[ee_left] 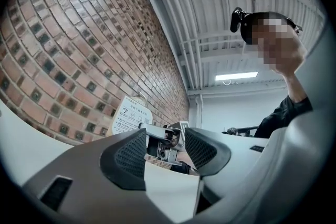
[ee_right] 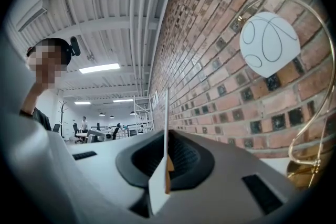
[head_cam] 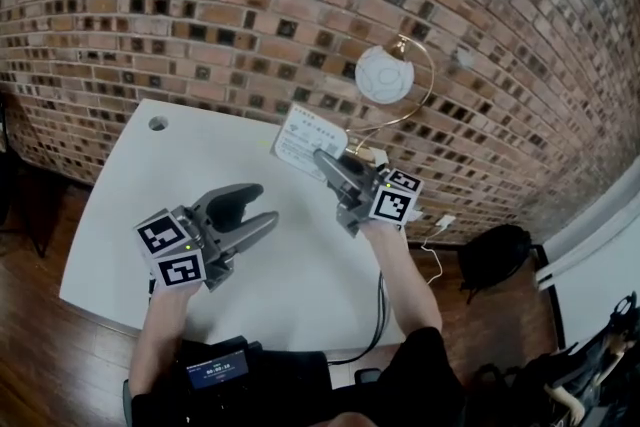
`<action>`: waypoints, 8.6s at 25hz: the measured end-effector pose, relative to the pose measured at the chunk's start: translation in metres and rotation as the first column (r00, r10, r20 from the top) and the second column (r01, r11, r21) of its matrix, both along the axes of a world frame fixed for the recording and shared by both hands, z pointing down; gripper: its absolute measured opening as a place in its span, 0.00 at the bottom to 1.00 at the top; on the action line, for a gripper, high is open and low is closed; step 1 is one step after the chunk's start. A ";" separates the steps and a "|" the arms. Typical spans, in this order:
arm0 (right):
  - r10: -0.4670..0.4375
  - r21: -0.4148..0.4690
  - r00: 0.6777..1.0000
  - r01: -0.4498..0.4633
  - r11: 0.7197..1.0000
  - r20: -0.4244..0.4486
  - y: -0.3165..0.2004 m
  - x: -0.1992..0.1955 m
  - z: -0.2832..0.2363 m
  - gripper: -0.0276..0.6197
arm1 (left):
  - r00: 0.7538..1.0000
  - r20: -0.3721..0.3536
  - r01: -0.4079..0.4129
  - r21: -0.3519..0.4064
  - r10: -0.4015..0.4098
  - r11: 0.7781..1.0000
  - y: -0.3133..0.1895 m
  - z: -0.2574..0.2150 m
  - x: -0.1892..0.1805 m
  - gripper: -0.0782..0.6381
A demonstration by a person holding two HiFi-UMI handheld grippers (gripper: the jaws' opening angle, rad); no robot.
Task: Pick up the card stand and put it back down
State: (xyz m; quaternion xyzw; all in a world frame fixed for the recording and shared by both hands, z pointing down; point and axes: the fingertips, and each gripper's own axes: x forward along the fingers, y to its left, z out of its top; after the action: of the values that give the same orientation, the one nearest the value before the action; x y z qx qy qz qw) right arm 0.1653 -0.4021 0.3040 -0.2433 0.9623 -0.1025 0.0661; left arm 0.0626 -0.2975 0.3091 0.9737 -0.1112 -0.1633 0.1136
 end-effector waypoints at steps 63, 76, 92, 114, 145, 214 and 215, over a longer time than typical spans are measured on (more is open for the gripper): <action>-0.082 -0.097 0.965 0.060 0.994 -0.250 -0.209 -0.052 0.132 0.09 | 0.996 -0.066 -0.073 -0.198 0.061 0.977 -0.089 0.050 0.028 0.42; -0.127 -0.134 0.948 0.091 0.987 -0.293 -0.219 -0.054 0.144 0.09 | 0.996 -0.041 -0.091 -0.190 0.085 0.978 -0.082 0.058 0.042 0.42; 0.003 -0.138 0.884 -0.076 0.987 -0.467 -0.235 -0.043 0.164 0.20 | 0.996 -0.041 -0.087 -0.194 0.081 0.977 -0.084 0.057 0.041 0.42; 0.109 -0.167 0.812 -0.246 0.955 -0.574 -0.230 -0.011 0.171 0.31 | 0.995 -0.050 -0.093 -0.181 0.085 0.979 -0.082 0.052 0.040 0.42; 0.176 -0.172 0.786 -0.337 0.926 -0.592 -0.240 0.003 0.178 0.31 | 0.996 -0.049 -0.083 -0.179 0.075 0.980 -0.084 0.053 0.037 0.42; -0.025 0.206 0.997 0.010 0.978 0.071 0.291 -0.072 -0.081 0.15 | 0.992 -0.039 -0.114 0.123 0.119 0.986 0.200 -0.075 -0.005 0.42; -0.022 0.209 0.998 0.007 0.978 0.067 0.298 -0.072 -0.081 0.15 | 0.991 -0.041 -0.118 0.127 0.124 0.985 0.207 -0.077 -0.005 0.42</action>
State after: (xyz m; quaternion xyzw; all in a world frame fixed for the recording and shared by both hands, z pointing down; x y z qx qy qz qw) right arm 0.0929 -0.1045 0.2226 -0.2243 0.9666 -0.0097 0.1237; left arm 0.0576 -0.0907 0.2317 0.9796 -0.0385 -0.1862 0.0649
